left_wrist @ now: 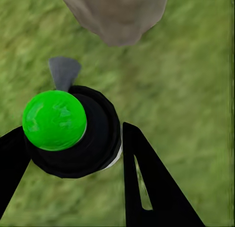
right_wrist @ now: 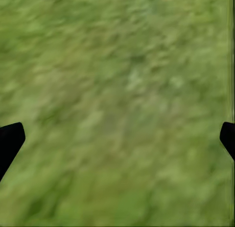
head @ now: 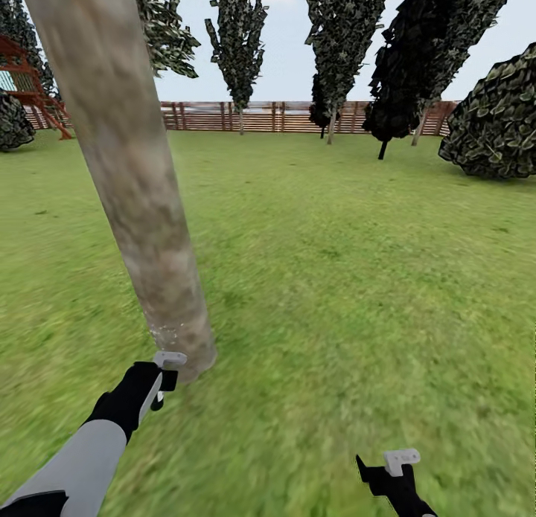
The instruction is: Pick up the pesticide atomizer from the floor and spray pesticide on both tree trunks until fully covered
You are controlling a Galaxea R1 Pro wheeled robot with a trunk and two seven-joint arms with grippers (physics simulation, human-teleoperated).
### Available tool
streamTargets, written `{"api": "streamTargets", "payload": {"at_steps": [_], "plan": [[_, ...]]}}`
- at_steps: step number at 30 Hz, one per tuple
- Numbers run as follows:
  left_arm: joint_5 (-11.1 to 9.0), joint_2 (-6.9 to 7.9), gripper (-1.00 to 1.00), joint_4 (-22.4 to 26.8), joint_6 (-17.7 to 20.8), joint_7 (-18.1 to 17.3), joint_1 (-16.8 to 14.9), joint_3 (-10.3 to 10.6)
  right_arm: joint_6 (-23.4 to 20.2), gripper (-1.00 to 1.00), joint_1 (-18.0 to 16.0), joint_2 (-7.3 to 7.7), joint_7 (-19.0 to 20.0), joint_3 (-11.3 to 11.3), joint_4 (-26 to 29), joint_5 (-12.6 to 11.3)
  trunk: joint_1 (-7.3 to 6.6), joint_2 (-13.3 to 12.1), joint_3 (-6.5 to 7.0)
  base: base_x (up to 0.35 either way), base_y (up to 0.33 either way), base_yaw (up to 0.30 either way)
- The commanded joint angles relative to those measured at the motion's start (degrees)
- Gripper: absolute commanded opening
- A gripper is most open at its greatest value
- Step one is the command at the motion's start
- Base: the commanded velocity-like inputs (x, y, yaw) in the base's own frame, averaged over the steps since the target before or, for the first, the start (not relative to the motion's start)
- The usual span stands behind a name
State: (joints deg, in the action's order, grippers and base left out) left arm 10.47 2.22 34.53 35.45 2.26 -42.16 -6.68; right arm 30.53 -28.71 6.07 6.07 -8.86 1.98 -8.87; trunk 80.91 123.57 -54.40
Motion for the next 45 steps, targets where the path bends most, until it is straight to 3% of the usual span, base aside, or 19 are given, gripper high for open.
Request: {"api": "streamTargets", "payload": {"at_steps": [1, 5, 11, 16, 19, 22, 24, 27, 30, 35, 37, 39, 41, 45], "plan": [[0.47, -0.07, -1.0, 0.1, 0.31, -0.12, -0.03, -0.13, 0.15, 1.0, -0.03, 0.03, 0.32, -0.36, -0.04, -0.62, 0.0, 0.02, -0.05, 0.062, -0.267, 0.016], [0.5, -0.84, -1.0, 0.61, 0.68, -0.12, -0.03, -0.49, 0.15, 1.0, -0.03, 0.08, 0.26, -0.36, -0.04, -0.62, 0.0, 0.02, -0.05, 0.014, -0.114, 0.191], [0.51, -0.41, -1.0, 1.05, 2.91, -0.23, -0.87, -0.35, 0.15, 1.0, -0.03, 0.08, 0.26, -0.36, -0.04, -0.62, 0.0, 0.02, -0.05, 0.001, -0.006, 0.233], [0.6, -0.88, -1.0, 1.08, 5.45, -0.24, -4.07, 0.09, 0.15, 1.0, -0.03, 0.08, 0.33, -0.36, -0.04, -0.62, 0.0, 0.02, -0.05, 0.0, 0.0, 0.018], [0.92, 0.43, -1.0, 0.97, 5.59, -0.3, -5.58, 0.14, 0.15, 1.0, -0.03, 0.12, 0.3, -0.36, -0.04, -0.62, 0.0, 0.02, -0.05, 0.0, 0.0, 0.0], [0.82, 2.89, -1.0, 0.38, 5.6, -0.49, -5.82, 0.21, 0.15, 1.0, -0.03, 0.13, 0.29, -0.36, -0.04, -0.62, 0.0, 0.02, -0.05, 0.0, 0.0, 0.0], [0.91, 2.71, -1.0, 0.37, 5.6, -0.67, -5.91, 0.2, 0.15, 1.0, -0.03, 0.13, 0.28, -0.36, -0.04, -0.62, 0.0, 0.02, -0.05, 0.0, 0.0, 0.0], [0.95, 1.01, -1.0, 0.84, 5.63, -0.75, -6.81, 0.25, 0.15, 1.0, -0.03, 0.11, 0.3, -0.36, -0.04, -0.62, 0.0, 0.02, -0.05, 0.0, 0.0, 0.0], [0.95, 0.36, -1.0, 0.94, 6.2, -0.84, -7.53, 0.26, 0.15, 1.0, -0.03, 0.09, 0.28, -0.36, -0.05, -0.62, 0.0, 0.02, -0.05, 0.0, 0.0, 0.0], [1.59, 2.47, -1.0, 1.04, 9.7, -4.96, -8.8, 0.42, 0.15, 1.0, -0.03, 0.1, 0.3, -0.36, -0.04, -0.61, 0.0, 0.02, -0.05, 0.0, 0.0, 0.0], [1.9, 2.92, -1.0, 1.06, 10.45, -5.87, -8.88, 1.8, 0.15, 1.0, -0.03, 0.09, 0.31, -0.36, -0.04, -0.62, 0.0, 0.02, -0.05, 0.0, 0.0, 0.0], [1.81, 2.23, -1.0, 1.11, 10.82, -6.53, -8.94, 5.02, 0.15, 1.0, -0.03, 0.09, 0.33, -0.36, -0.04, -0.62, 0.0, 0.02, -0.05, 0.0, 0.0, 0.0], [1.72, 1.66, -1.0, 1.13, 10.92, -7.43, -9.02, 5.89, 0.15, 1.0, -0.03, 0.1, 0.34, -0.36, -0.04, -0.62, 0.0, 0.02, -0.05, 0.0, 0.0, 0.0], [1.78, 3.2, -1.0, 1.07, 11.04, -11.72, -9.08, 6.4, 0.15, 1.0, -0.03, 0.09, 0.34, -0.36, -0.05, -0.59, 0.0, 0.02, -0.05, 0.0, 0.0, 0.0]]}}
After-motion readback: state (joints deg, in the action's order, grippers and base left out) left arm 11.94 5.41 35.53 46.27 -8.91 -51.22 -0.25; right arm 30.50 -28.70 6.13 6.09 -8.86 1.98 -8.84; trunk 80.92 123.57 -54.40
